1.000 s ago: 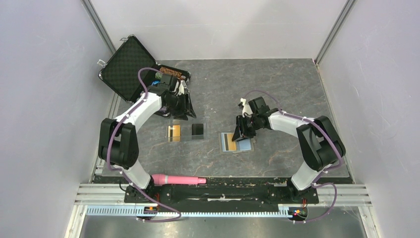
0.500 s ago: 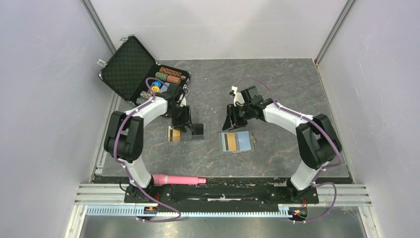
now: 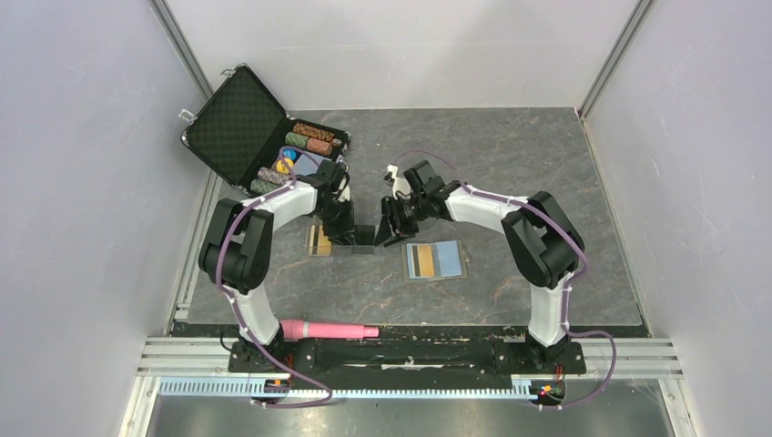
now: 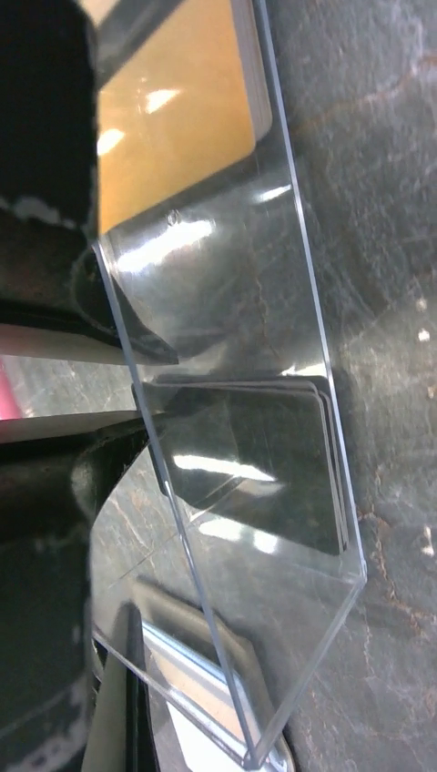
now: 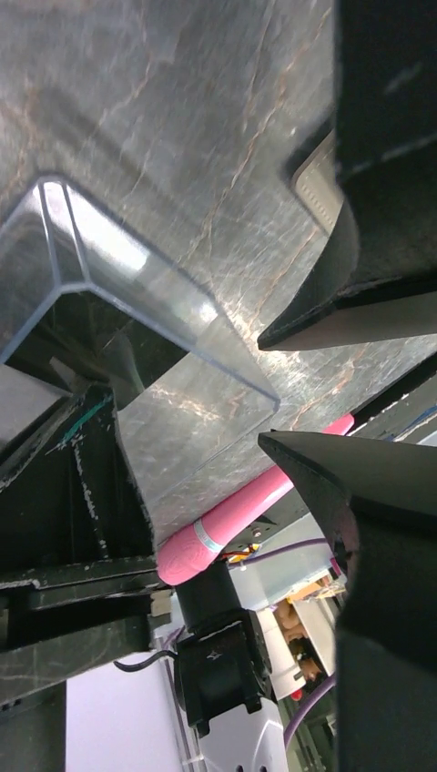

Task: Put the credit cards into the card holder
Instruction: Pick up the credit card from the storage box.

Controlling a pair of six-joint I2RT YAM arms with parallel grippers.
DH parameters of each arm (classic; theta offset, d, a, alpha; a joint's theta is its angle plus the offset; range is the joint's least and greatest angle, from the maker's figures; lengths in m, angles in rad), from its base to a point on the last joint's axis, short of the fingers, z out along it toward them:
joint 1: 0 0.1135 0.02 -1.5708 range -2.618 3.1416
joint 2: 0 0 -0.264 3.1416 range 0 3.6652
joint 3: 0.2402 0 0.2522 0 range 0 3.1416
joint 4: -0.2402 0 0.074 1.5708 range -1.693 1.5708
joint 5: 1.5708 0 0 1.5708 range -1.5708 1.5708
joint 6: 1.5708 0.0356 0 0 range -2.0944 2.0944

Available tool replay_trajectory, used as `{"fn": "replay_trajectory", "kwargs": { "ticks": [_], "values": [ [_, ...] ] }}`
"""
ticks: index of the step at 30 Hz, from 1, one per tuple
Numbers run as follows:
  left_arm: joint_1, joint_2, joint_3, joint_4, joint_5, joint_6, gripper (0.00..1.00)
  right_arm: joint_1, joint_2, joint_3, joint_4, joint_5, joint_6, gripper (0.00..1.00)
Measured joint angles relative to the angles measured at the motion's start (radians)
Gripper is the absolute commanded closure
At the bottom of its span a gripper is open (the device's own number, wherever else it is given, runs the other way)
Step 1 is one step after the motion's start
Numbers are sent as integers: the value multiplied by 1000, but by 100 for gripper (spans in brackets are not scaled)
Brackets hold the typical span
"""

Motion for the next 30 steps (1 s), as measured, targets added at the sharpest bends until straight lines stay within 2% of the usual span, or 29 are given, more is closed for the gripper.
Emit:
{"fn": "replay_trajectory", "kwargs": {
  "ticks": [3, 8, 12, 19, 24, 30],
  "values": [
    [-13, 6, 2, 9, 8, -1, 76, 19, 26, 9, 14, -11, 16, 64],
    [-43, 20, 11, 29, 37, -2, 93, 23, 42, 14, 18, -33, 31, 72],
    [-48, 23, 17, 23, 37, 0, 98, 18, 42, 15, 11, -45, 37, 77],
    [-72, 23, 43, -11, -10, 1, 95, 16, 41, 15, 7, -53, 40, 81],
    [-107, 24, 82, -60, -77, 12, 82, 14, 41, 15, 5, -58, 40, 82],
    [-141, 24, 105, -83, -124, 17, 74, 12, 41, 15, 3, -64, 40, 82]
  ]
}}
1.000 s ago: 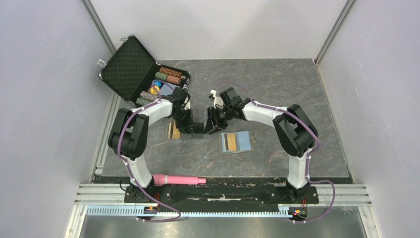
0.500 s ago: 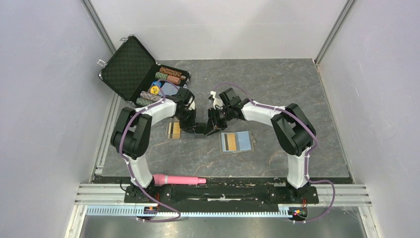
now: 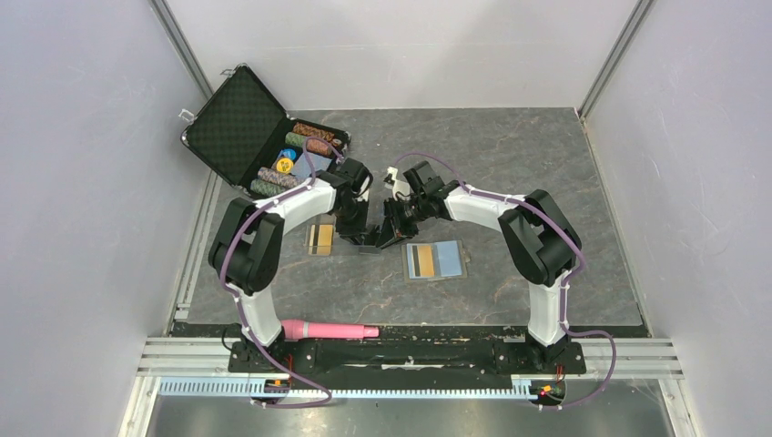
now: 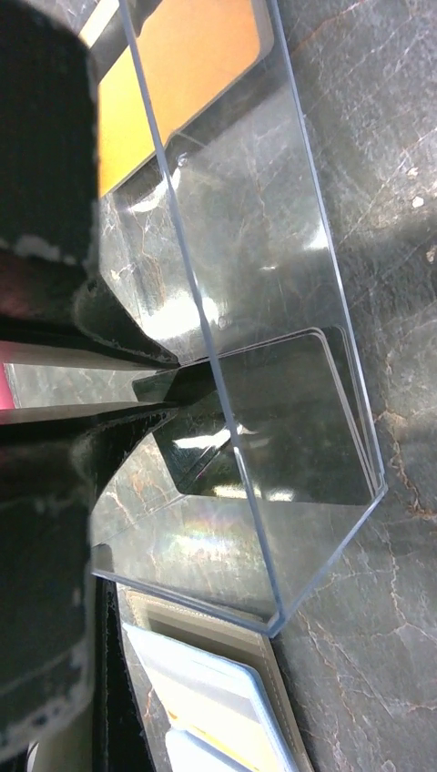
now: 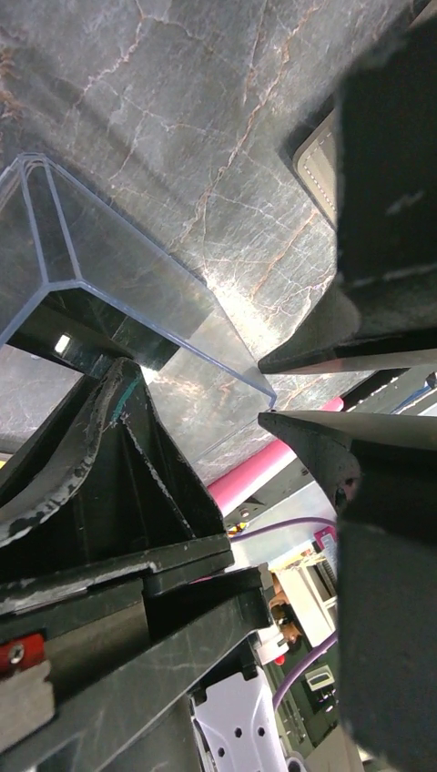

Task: Put the credit cards into the card holder
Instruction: Pick up the credit card from the storage box.

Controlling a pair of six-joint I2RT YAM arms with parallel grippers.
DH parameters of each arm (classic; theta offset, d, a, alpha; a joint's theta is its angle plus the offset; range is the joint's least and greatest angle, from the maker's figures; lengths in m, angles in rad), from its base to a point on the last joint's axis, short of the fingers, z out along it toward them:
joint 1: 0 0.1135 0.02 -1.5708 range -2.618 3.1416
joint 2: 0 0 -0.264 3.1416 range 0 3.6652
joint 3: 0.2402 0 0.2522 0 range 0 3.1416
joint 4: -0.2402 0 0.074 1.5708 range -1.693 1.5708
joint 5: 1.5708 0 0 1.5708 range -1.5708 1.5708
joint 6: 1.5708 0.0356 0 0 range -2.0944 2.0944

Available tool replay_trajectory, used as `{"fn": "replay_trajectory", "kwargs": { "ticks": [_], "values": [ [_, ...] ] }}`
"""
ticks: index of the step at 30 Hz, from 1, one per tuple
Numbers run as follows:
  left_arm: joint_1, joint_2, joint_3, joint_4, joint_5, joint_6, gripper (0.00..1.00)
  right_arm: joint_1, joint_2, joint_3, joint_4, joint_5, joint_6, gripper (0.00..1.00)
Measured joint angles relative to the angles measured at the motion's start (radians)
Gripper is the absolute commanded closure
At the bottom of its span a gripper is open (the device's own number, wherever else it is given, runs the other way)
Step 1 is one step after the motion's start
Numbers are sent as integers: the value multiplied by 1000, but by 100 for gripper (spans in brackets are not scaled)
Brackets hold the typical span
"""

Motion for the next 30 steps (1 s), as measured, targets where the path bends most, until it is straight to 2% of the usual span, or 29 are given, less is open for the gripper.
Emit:
{"fn": "replay_trajectory", "kwargs": {
  "ticks": [14, 16, 23, 30],
  "values": [
    [-38, 96, 99, -91, -48, 35, 68, -2, 0, -1, -3, -7, 0, 82],
    [-46, 103, 111, -103, -58, 44, 72, -2, 0, -1, -3, -7, -1, 82],
    [-51, 104, 120, -125, -87, 64, 95, -2, 0, -1, -3, -7, -1, 82],
    [-51, 92, 119, -130, -96, 63, 96, -2, 0, -1, -3, -8, 0, 82]
  ]
}}
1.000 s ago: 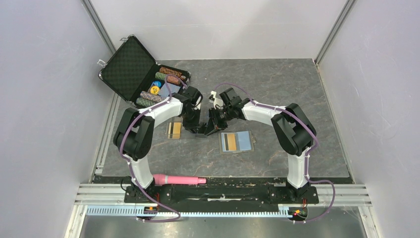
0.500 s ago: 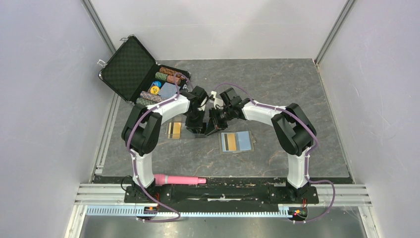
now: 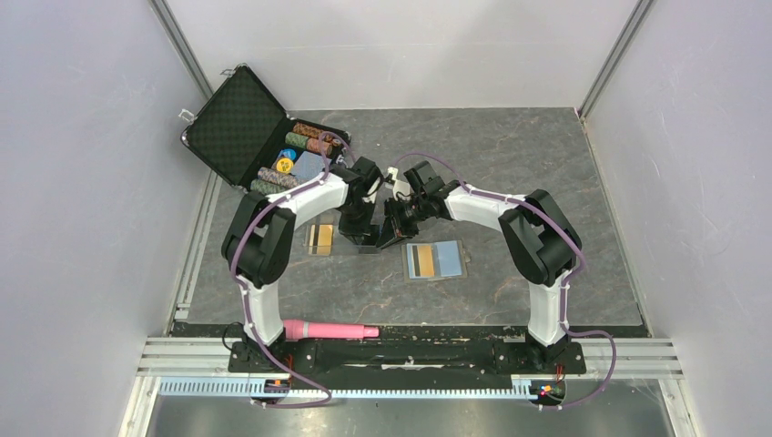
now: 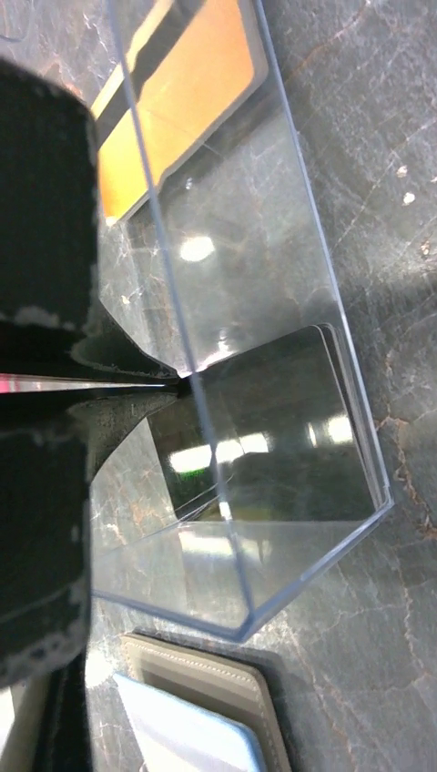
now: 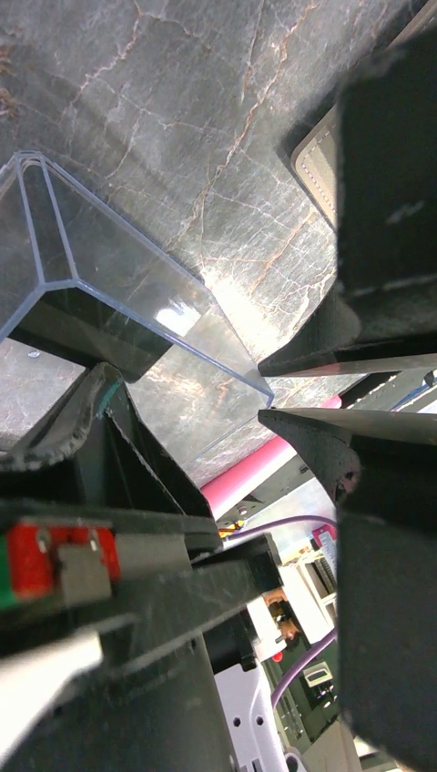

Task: Put the credit cards into the card holder
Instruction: Pick up the credit card from the storage box.

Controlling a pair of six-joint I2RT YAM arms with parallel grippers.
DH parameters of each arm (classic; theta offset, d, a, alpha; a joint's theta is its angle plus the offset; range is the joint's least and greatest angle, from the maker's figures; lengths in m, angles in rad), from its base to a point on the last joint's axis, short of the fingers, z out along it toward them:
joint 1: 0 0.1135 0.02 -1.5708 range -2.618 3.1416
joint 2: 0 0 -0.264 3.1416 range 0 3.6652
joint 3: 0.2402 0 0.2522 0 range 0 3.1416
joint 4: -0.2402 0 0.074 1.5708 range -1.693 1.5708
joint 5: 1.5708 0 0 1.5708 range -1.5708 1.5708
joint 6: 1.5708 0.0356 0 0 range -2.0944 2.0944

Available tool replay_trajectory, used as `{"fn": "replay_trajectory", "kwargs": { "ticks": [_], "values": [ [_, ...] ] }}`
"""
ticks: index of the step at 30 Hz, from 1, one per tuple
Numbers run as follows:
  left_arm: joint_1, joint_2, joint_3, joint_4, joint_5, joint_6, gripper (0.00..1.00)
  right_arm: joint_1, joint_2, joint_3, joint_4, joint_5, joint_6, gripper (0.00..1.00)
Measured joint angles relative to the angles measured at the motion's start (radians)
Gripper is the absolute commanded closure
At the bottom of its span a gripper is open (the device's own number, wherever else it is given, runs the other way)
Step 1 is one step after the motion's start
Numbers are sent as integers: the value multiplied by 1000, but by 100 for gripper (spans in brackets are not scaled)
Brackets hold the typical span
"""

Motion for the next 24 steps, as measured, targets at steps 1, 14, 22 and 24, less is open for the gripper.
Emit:
{"fn": "replay_trajectory", "kwargs": {
  "ticks": [1, 14, 22, 24],
  "values": [
    [0, -7, -2, 0, 1, 0, 96, 0, 0, 0, 0, 0, 0, 82],
    [0, -121, -50, 117, 150, -59, 79, 1, 0, -2, 11, -1, 3, 83],
    [26, -113, -126, 209, 228, -109, 98, 5, 0, -4, 23, 0, 0, 82],
    [28, -113, -128, 210, 227, -116, 98, 5, 0, -4, 24, 0, 0, 80]
  ]
}}
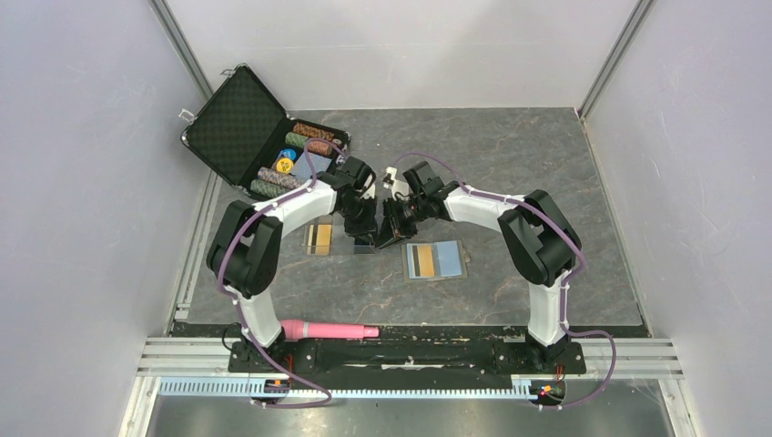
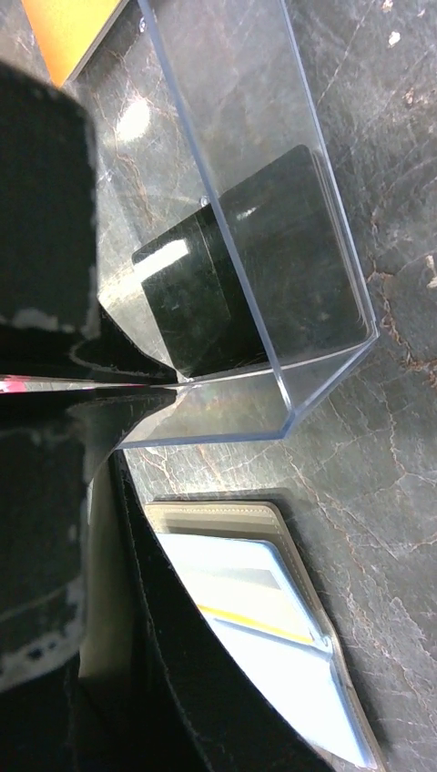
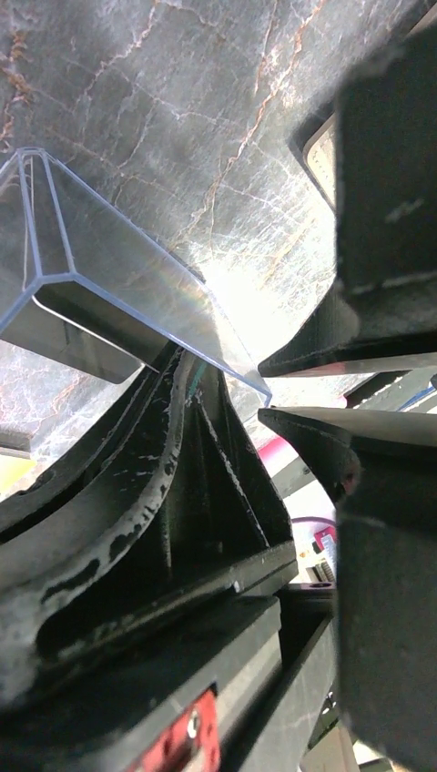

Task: Put the credit cards into the card holder
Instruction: Pick up the credit card from the storage box.

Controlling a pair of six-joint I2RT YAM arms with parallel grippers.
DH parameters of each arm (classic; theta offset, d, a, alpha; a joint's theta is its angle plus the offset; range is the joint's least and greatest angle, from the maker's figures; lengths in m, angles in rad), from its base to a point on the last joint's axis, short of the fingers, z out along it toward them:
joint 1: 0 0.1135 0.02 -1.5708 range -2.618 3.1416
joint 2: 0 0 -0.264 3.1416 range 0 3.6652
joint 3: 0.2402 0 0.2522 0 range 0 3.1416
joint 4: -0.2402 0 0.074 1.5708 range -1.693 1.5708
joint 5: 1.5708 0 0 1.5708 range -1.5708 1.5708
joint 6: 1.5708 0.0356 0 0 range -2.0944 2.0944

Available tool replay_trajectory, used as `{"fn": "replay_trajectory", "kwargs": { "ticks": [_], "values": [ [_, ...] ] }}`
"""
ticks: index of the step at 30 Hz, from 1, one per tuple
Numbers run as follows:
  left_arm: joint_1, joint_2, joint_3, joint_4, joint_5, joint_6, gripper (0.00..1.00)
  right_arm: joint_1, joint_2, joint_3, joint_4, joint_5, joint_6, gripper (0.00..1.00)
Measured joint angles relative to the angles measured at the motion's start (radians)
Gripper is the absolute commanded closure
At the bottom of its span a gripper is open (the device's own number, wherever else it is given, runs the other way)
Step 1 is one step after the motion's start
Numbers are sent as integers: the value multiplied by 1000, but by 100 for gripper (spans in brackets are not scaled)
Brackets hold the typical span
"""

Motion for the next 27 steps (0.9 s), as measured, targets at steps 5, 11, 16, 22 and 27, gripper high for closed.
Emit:
{"fn": "replay_trajectory", "kwargs": {
  "ticks": [5, 11, 16, 22, 27],
  "values": [
    [2, -8, -1, -6, -11, -1, 98, 1, -2, 0, 2, 9, -4, 65],
    [2, -138, -7, -27, -65, 0, 98, -9, -63, -31, -1, 68, -36, 44],
    [2, -328, -9, -26, -97, 2, 98, -65, -175, -76, 4, 88, -58, 33],
    [1, -455, -79, 90, -14, 0, 98, -175, -299, -190, 11, 98, -83, 26],
    [0, -453, -200, 340, 172, -87, 98, -282, -360, -307, -13, 108, -124, 25]
  ]
}}
